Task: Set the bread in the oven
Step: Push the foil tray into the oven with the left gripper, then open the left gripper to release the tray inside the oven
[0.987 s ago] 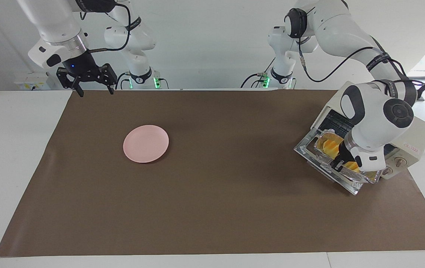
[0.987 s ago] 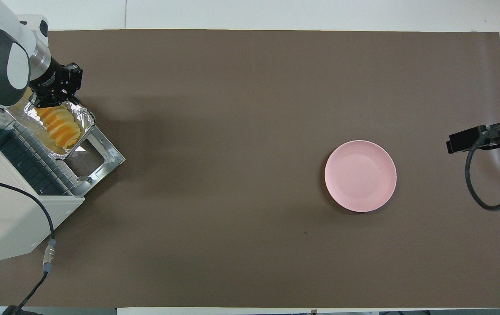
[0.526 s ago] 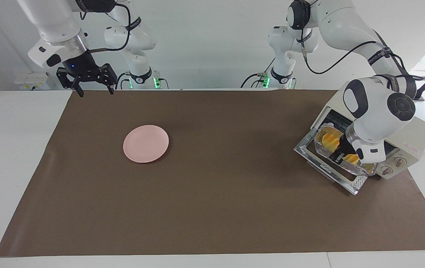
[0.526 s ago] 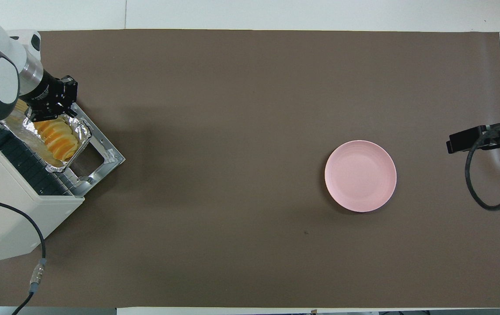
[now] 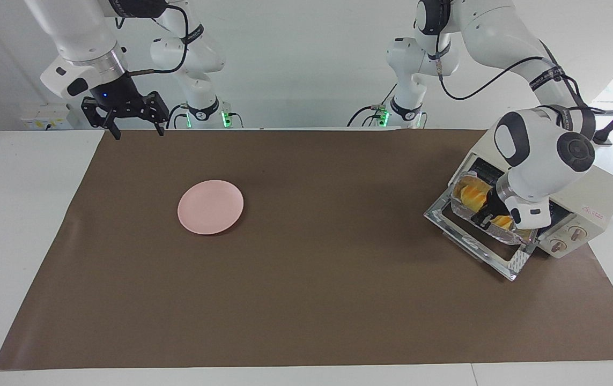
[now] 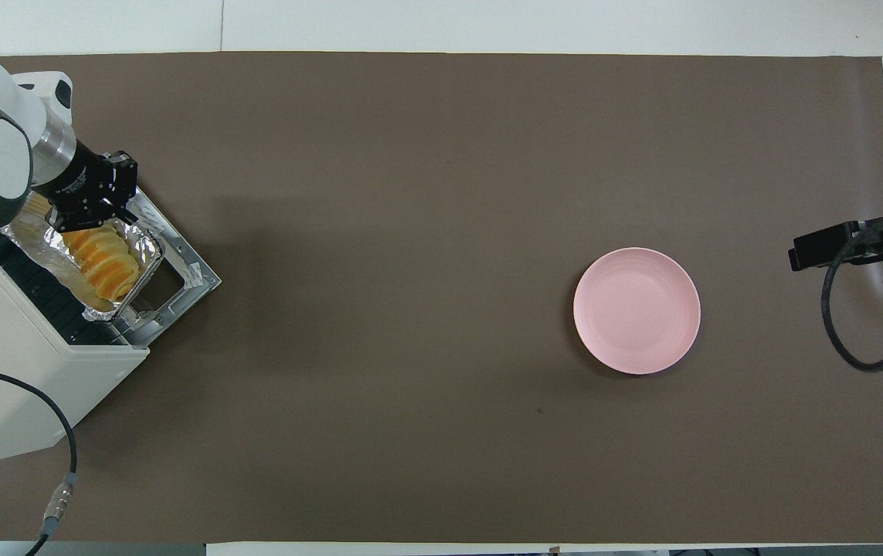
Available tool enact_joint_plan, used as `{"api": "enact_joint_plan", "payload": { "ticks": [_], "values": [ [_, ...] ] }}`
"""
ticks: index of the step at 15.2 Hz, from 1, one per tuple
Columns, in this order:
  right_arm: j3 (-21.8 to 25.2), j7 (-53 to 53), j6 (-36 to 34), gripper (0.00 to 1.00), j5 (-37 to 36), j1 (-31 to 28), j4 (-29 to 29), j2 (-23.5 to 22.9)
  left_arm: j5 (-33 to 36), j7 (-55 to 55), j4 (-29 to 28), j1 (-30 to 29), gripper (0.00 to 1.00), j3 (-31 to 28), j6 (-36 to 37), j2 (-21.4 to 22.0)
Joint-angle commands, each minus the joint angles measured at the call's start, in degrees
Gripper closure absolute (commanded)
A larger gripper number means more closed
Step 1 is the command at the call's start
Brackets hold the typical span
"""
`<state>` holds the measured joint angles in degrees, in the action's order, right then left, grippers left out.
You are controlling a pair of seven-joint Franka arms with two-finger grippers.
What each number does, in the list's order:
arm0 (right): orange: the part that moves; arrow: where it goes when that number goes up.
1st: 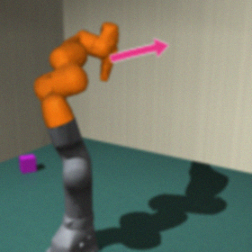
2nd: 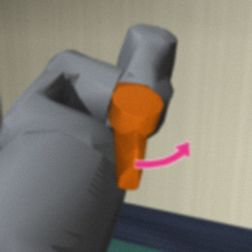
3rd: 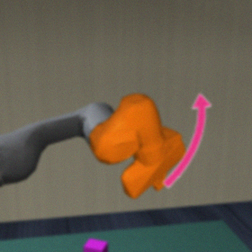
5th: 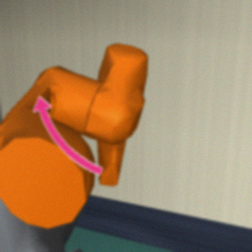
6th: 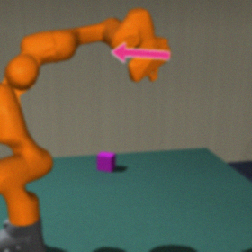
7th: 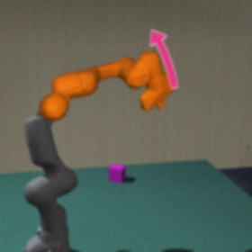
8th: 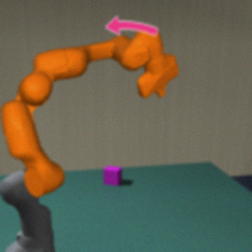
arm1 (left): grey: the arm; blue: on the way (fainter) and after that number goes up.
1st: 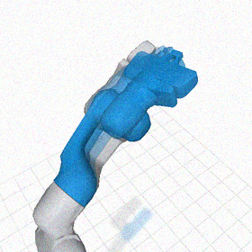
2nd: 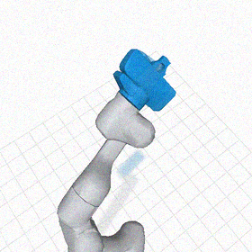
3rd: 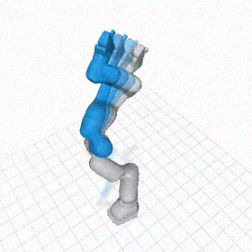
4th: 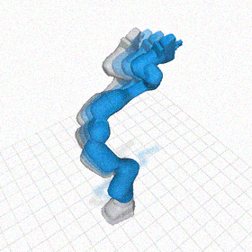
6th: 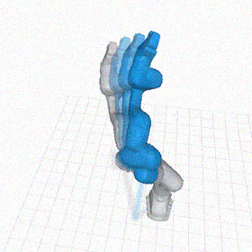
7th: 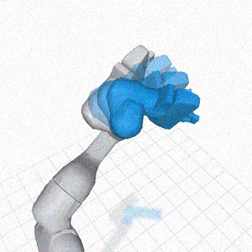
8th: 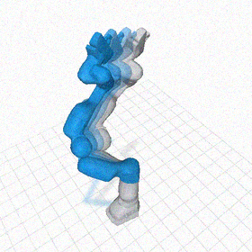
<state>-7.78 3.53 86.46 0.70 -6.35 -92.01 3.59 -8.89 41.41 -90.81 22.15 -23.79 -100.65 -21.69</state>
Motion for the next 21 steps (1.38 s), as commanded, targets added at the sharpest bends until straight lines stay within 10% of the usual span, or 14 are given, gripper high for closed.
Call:
{"api": "enact_joint_plan", "payload": {
  "ticks": [1,21],
  "values": [
    [-0.48,1.92,-0.5,0.0,-0.44,-0.77,-1.07,1.16,-0.25,-1.24,-3.67,0.44,1.0,-0.3,-1.74,2.8],
    [-0.48,1.92,-0.5,0.0,-0.44,-0.77,-1.07,1.16,6.77,-9.07,-8.76,-3.08,1.0,-0.38,-1.92,4.99]
  ]
}}
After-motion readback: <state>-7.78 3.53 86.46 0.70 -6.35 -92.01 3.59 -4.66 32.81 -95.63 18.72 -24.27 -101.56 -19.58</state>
